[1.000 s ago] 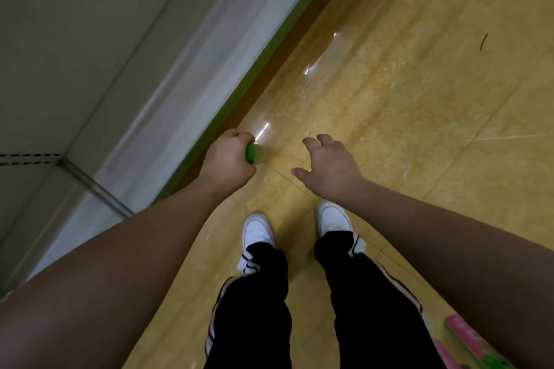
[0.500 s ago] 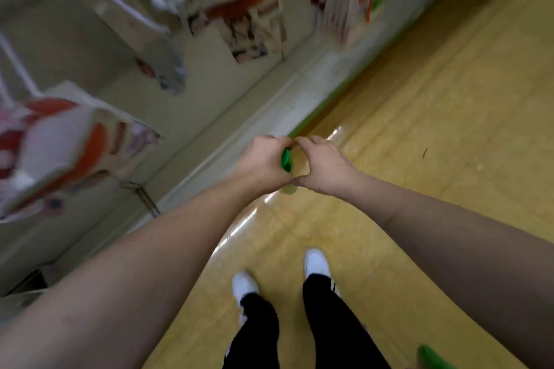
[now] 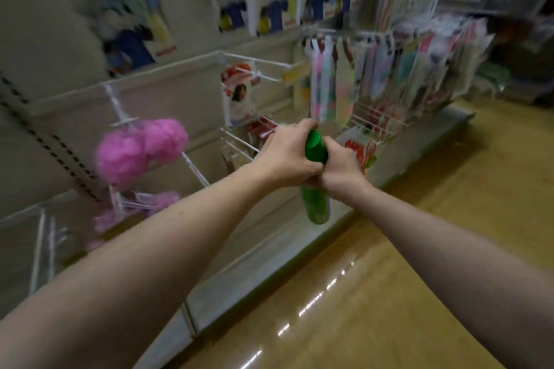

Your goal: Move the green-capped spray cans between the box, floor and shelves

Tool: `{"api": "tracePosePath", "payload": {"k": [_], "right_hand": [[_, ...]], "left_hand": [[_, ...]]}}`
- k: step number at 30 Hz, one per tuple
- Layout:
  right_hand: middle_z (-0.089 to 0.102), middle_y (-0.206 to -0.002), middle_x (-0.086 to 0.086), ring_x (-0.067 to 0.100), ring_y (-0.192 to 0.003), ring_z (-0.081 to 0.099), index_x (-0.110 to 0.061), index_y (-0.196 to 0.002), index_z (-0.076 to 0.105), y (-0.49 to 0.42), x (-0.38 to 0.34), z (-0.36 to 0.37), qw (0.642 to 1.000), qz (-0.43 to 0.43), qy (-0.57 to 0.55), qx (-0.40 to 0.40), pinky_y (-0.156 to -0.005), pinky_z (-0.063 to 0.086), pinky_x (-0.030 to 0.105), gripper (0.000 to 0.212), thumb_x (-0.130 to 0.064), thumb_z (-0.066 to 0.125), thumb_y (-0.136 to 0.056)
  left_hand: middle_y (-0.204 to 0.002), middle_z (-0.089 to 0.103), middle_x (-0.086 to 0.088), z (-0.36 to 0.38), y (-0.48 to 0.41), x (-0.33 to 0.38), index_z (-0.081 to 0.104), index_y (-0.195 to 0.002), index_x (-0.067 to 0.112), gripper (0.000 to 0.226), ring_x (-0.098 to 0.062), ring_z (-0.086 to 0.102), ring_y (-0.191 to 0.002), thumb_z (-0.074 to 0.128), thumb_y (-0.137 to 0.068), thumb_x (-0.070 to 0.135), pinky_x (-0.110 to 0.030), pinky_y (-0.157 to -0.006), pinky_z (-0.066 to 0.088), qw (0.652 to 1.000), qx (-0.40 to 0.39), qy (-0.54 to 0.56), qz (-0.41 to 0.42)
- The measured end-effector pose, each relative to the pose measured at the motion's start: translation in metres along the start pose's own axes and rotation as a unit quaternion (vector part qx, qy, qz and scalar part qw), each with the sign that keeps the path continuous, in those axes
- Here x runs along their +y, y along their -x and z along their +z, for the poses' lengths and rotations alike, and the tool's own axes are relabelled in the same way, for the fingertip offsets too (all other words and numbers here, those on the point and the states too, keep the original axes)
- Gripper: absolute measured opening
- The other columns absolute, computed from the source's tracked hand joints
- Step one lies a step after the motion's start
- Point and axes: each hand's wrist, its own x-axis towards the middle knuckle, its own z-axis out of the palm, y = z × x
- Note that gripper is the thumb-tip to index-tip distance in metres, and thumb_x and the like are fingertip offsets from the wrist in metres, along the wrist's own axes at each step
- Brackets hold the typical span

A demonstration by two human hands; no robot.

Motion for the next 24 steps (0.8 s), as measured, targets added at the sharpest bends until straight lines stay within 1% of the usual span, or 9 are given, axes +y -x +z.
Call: {"api": "tracePosePath", "payload": {"k": [2, 4, 5, 7, 10, 14, 18, 21, 24], "right_hand": [[0.070, -0.104, -0.006, 0.018, -0.103, 0.064, -0.024, -0.112, 0.067, 0.012, -0.041, -0.011, 0.999, -0.024, -0.027, 0.007, -0.095, 0.054, 0.037, 0.066, -0.036, 0.088, -0.051], [0.072, -0.101, -0.011, 0.014, -0.099, 0.066, -0.029, -0.105, 0.069, 0.021, -0.079, -0.018, 0.998, -0.052, -0.039, 0.015, -0.091, 0.055, 0.036, 0.070, -0.055, 0.083, -0.041], [0.072, -0.099, -0.012, 0.013, -0.098, 0.067, -0.032, -0.101, 0.069, 0.025, -0.096, -0.022, 0.996, -0.072, -0.043, 0.018, -0.089, 0.056, 0.037, 0.071, -0.061, 0.081, -0.038], [0.072, -0.100, -0.012, 0.011, -0.098, 0.068, -0.034, -0.103, 0.067, 0.030, -0.125, -0.023, 0.993, -0.109, -0.055, 0.007, -0.088, 0.058, 0.040, 0.073, -0.064, 0.083, -0.038], [0.070, -0.104, -0.011, 0.012, -0.099, 0.066, -0.035, -0.113, 0.061, 0.037, -0.164, -0.019, 0.984, -0.169, -0.050, -0.002, -0.088, 0.058, 0.042, 0.076, -0.057, 0.088, -0.046], [0.064, -0.102, -0.006, 0.016, -0.097, 0.063, -0.031, -0.121, 0.048, 0.045, -0.207, -0.009, 0.963, -0.265, -0.042, -0.010, -0.084, 0.058, 0.044, 0.082, -0.048, 0.089, -0.052], [0.060, -0.112, 0.001, 0.022, -0.103, 0.060, -0.026, -0.143, 0.034, 0.055, -0.242, 0.010, 0.939, -0.336, -0.052, -0.051, -0.085, 0.053, 0.036, 0.099, -0.031, 0.092, -0.062], [0.058, -0.114, 0.000, 0.023, -0.105, 0.060, -0.031, -0.143, 0.032, 0.069, -0.266, 0.032, 0.912, -0.390, -0.068, -0.110, -0.088, 0.055, 0.038, 0.103, -0.027, 0.093, -0.061], [0.054, -0.110, -0.007, 0.021, -0.106, 0.060, -0.034, -0.140, 0.034, 0.089, -0.290, 0.059, 0.886, -0.424, -0.078, -0.171, -0.087, 0.057, 0.038, 0.099, -0.027, 0.093, -0.061]], "left_hand": [[-0.129, 0.064, -0.006, -0.042, 0.018, 0.007, 0.051, -0.141, 0.020, 0.077, -0.023, 0.060, -0.118, 0.075, -0.072, 0.044, -0.038, -0.101, 0.049, 0.999, 0.046, 0.014, 0.015], [-0.135, 0.062, -0.004, -0.083, 0.034, 0.011, 0.052, -0.143, 0.020, 0.073, -0.021, 0.058, -0.123, 0.070, -0.078, 0.048, -0.041, -0.104, 0.049, 0.995, 0.096, 0.028, 0.024], [-0.137, 0.061, -0.004, -0.103, 0.041, 0.012, 0.052, -0.143, 0.020, 0.070, -0.020, 0.058, -0.124, 0.067, -0.081, 0.049, -0.042, -0.104, 0.049, 0.991, 0.125, 0.032, 0.025], [-0.138, 0.061, -0.002, -0.139, 0.056, 0.015, 0.053, -0.143, 0.023, 0.063, -0.017, 0.058, -0.123, 0.062, -0.088, 0.052, -0.041, -0.104, 0.050, 0.983, 0.179, 0.022, 0.017], [-0.142, 0.057, -0.001, -0.182, 0.081, 0.013, 0.052, -0.144, 0.027, 0.055, -0.017, 0.053, -0.128, 0.055, -0.096, 0.055, -0.036, -0.104, 0.045, 0.971, 0.230, -0.054, -0.014], [-0.137, 0.060, -0.003, -0.222, 0.119, 0.005, 0.055, -0.142, 0.024, 0.054, -0.023, 0.051, -0.128, 0.053, -0.097, 0.054, -0.038, -0.103, 0.043, 0.949, 0.274, -0.142, -0.062], [-0.142, 0.055, -0.007, -0.248, 0.165, -0.003, 0.053, -0.144, 0.020, 0.058, -0.026, 0.043, -0.135, 0.051, -0.097, 0.054, -0.040, -0.109, 0.036, 0.922, 0.304, -0.201, -0.127], [-0.146, 0.051, -0.009, -0.258, 0.210, -0.009, 0.050, -0.146, 0.021, 0.060, -0.026, 0.040, -0.138, 0.050, -0.097, 0.054, -0.042, -0.113, 0.034, 0.897, 0.321, -0.229, -0.198], [-0.149, 0.047, -0.011, -0.263, 0.264, -0.015, 0.046, -0.149, 0.022, 0.060, -0.027, 0.037, -0.141, 0.050, -0.098, 0.053, -0.044, -0.116, 0.032, 0.869, 0.322, -0.252, -0.280]]}}
